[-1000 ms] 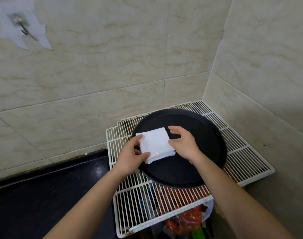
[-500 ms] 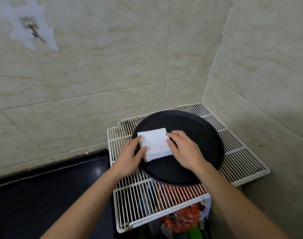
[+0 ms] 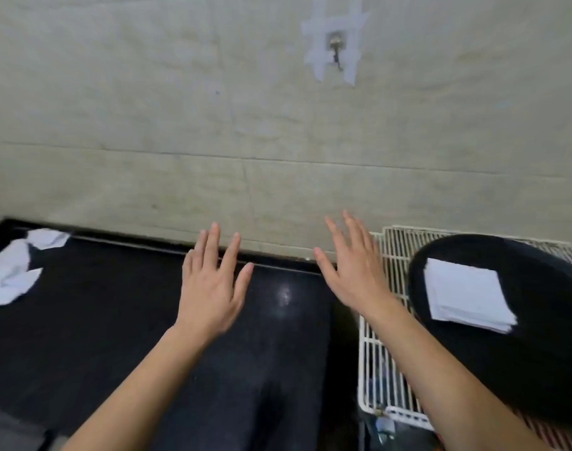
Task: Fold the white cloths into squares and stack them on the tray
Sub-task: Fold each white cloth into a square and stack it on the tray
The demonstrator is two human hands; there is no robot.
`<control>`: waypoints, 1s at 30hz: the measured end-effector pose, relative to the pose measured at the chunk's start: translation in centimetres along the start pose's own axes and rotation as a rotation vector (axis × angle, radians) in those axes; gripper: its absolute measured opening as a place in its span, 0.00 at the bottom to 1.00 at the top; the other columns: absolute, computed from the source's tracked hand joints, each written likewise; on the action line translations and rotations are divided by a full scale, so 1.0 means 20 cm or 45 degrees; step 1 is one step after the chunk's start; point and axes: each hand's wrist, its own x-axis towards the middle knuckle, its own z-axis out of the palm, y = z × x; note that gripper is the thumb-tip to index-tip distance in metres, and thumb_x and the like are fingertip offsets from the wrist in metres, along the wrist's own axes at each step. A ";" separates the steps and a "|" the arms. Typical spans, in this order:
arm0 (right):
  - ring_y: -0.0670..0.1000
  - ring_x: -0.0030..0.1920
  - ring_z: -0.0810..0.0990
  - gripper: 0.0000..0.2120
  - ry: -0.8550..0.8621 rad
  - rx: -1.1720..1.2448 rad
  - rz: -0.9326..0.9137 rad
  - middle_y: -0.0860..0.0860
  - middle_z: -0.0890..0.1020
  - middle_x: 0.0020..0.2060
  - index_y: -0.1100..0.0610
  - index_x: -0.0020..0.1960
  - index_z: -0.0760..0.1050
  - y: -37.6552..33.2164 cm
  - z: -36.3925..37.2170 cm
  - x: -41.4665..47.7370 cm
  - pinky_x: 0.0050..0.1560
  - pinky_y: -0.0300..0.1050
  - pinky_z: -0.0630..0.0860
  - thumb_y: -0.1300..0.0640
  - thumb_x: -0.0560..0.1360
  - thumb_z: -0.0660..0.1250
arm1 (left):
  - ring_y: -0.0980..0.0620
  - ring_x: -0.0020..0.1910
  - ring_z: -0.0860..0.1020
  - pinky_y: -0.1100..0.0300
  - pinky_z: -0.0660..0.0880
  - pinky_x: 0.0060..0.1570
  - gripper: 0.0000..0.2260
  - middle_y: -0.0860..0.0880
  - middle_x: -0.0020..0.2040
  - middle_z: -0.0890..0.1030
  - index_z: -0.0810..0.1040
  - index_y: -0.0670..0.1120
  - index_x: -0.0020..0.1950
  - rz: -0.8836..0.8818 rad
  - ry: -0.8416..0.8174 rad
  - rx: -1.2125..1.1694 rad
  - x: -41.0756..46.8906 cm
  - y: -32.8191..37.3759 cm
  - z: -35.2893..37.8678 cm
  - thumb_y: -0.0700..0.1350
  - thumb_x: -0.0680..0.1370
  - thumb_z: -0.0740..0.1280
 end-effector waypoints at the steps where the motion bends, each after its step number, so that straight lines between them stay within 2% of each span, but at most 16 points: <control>1: 0.59 0.79 0.53 0.30 -0.017 0.031 -0.066 0.57 0.55 0.80 0.50 0.80 0.56 -0.13 0.06 0.04 0.77 0.58 0.52 0.39 0.82 0.54 | 0.38 0.78 0.55 0.37 0.64 0.69 0.29 0.39 0.79 0.57 0.66 0.46 0.77 -0.069 0.013 0.039 -0.06 -0.12 -0.05 0.60 0.82 0.50; 5: 0.58 0.80 0.50 0.30 -0.096 0.141 -0.282 0.56 0.53 0.80 0.49 0.80 0.54 -0.68 0.28 0.10 0.77 0.58 0.51 0.39 0.82 0.53 | 0.40 0.79 0.50 0.39 0.59 0.72 0.29 0.41 0.81 0.52 0.61 0.47 0.79 -0.329 0.049 0.166 -0.33 -0.59 -0.24 0.61 0.82 0.49; 9: 0.57 0.80 0.49 0.30 -0.150 0.176 -0.464 0.55 0.52 0.81 0.48 0.81 0.52 -1.23 0.47 0.08 0.78 0.56 0.50 0.38 0.82 0.52 | 0.41 0.80 0.51 0.38 0.59 0.72 0.30 0.41 0.81 0.53 0.61 0.48 0.79 -0.518 0.068 0.255 -0.62 -1.06 -0.42 0.62 0.81 0.48; 16: 0.57 0.80 0.48 0.32 -0.192 0.208 -0.621 0.55 0.51 0.81 0.50 0.81 0.51 -2.23 0.86 -0.09 0.79 0.55 0.49 0.39 0.82 0.54 | 0.41 0.80 0.48 0.38 0.57 0.74 0.31 0.42 0.81 0.51 0.58 0.49 0.80 -0.718 0.048 0.305 -1.16 -1.93 -0.71 0.64 0.81 0.45; 21: 0.57 0.81 0.46 0.33 -0.308 0.178 -0.818 0.55 0.48 0.81 0.49 0.81 0.48 -2.87 1.13 -0.26 0.78 0.54 0.46 0.37 0.81 0.49 | 0.41 0.80 0.48 0.38 0.57 0.74 0.32 0.42 0.81 0.50 0.58 0.49 0.80 -0.868 0.054 0.360 -1.50 -2.46 -0.93 0.64 0.81 0.44; 23: 0.57 0.81 0.47 0.33 -0.339 0.175 -0.881 0.55 0.49 0.81 0.49 0.81 0.49 -3.11 1.21 -0.29 0.78 0.55 0.47 0.37 0.80 0.48 | 0.41 0.80 0.49 0.38 0.57 0.74 0.32 0.42 0.81 0.51 0.58 0.49 0.80 -0.916 0.071 0.389 -1.61 -2.65 -1.01 0.64 0.81 0.45; 27: 0.61 0.79 0.53 0.32 -0.369 0.188 -0.975 0.57 0.55 0.80 0.53 0.80 0.55 -3.45 1.36 -0.31 0.77 0.59 0.56 0.41 0.81 0.56 | 0.42 0.80 0.48 0.38 0.57 0.74 0.32 0.42 0.81 0.50 0.58 0.49 0.80 -1.046 0.085 0.415 -1.79 -2.93 -1.07 0.64 0.81 0.45; 30: 0.62 0.79 0.55 0.32 -0.400 0.192 -1.046 0.58 0.57 0.79 0.53 0.80 0.57 -3.68 1.50 -0.29 0.76 0.59 0.57 0.41 0.80 0.58 | 0.42 0.80 0.47 0.39 0.56 0.74 0.32 0.43 0.81 0.49 0.56 0.50 0.81 -1.150 0.087 0.400 -1.87 -3.12 -1.08 0.65 0.81 0.45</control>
